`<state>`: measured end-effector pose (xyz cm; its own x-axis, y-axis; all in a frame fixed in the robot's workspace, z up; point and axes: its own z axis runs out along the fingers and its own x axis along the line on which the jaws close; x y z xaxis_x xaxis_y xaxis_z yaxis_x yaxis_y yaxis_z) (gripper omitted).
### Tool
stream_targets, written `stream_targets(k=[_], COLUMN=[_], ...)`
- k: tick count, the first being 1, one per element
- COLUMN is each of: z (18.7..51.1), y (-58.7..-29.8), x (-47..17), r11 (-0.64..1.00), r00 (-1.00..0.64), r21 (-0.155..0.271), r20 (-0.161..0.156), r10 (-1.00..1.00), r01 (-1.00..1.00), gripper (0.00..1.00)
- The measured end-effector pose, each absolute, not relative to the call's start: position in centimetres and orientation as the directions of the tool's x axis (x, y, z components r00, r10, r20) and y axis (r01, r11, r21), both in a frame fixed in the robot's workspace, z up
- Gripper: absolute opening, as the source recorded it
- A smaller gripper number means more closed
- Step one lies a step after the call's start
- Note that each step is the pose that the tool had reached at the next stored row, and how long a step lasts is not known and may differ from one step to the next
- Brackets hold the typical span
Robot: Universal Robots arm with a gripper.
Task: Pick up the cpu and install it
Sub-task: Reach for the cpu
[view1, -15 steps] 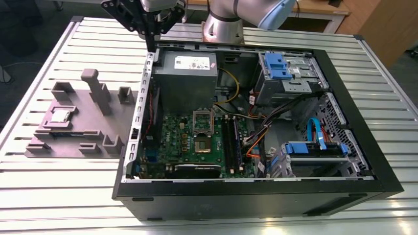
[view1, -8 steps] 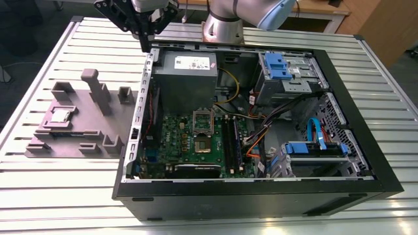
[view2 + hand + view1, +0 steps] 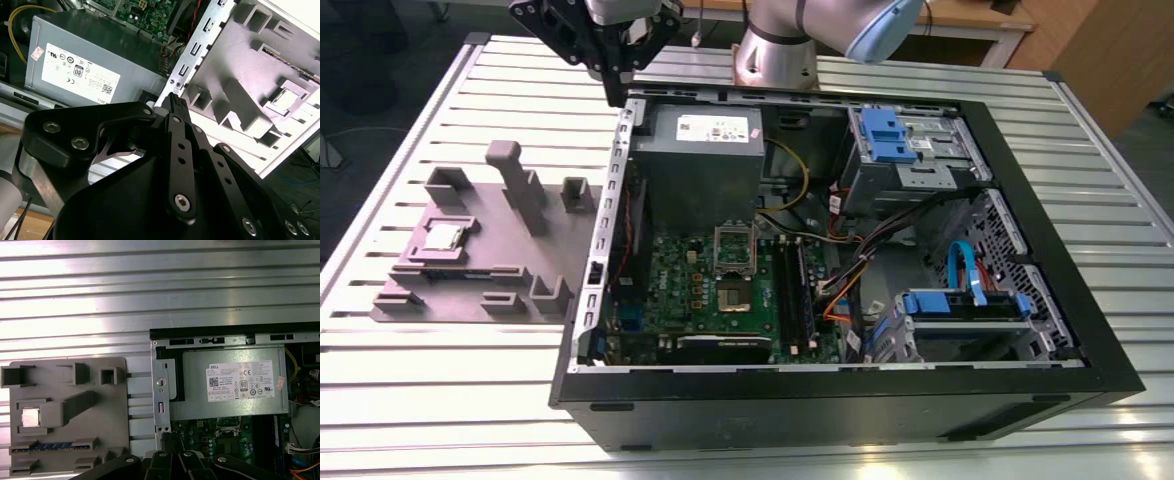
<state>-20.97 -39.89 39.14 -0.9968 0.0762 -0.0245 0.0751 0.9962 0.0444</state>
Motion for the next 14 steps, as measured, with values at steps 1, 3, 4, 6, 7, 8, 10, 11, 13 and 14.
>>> stream_targets(k=[1, 3, 4, 6, 7, 8, 10, 11, 13, 14], z=[39.14, 39.14, 39.14, 39.14, 39.14, 39.14, 39.13, 39.14, 39.14, 39.14], y=[-39.89, -39.89, -39.89, -39.89, -39.89, -39.89, -39.89, -39.89, -39.89, -39.89], x=[-20.99, -21.03, -21.04, -21.08, -21.10, -21.12, -21.16, -21.18, -21.22, -21.25], r11=[0.996, 0.996, 0.996, 0.996, 0.996, 0.996, 0.996, 0.996, 0.996, 0.996], r00=[-0.997, -0.997, -0.997, -0.997, -0.997, -0.997, -0.997, -0.997, -0.997, -0.997], r21=[0.044, 0.044, 0.044, 0.044, 0.044, 0.044, 0.044, 0.044, 0.044, 0.044], r20=[-0.024, -0.024, -0.024, -0.024, -0.024, -0.024, -0.024, -0.024, -0.024, -0.024], r10=[0.076, 0.076, 0.076, 0.076, 0.076, 0.076, 0.076, 0.076, 0.076, 0.076], r01=[0.075, 0.075, 0.075, 0.075, 0.075, 0.075, 0.075, 0.075, 0.075, 0.075], gripper=[0.10, 0.10, 0.10, 0.10, 0.10, 0.10, 0.10, 0.10, 0.10, 0.10])
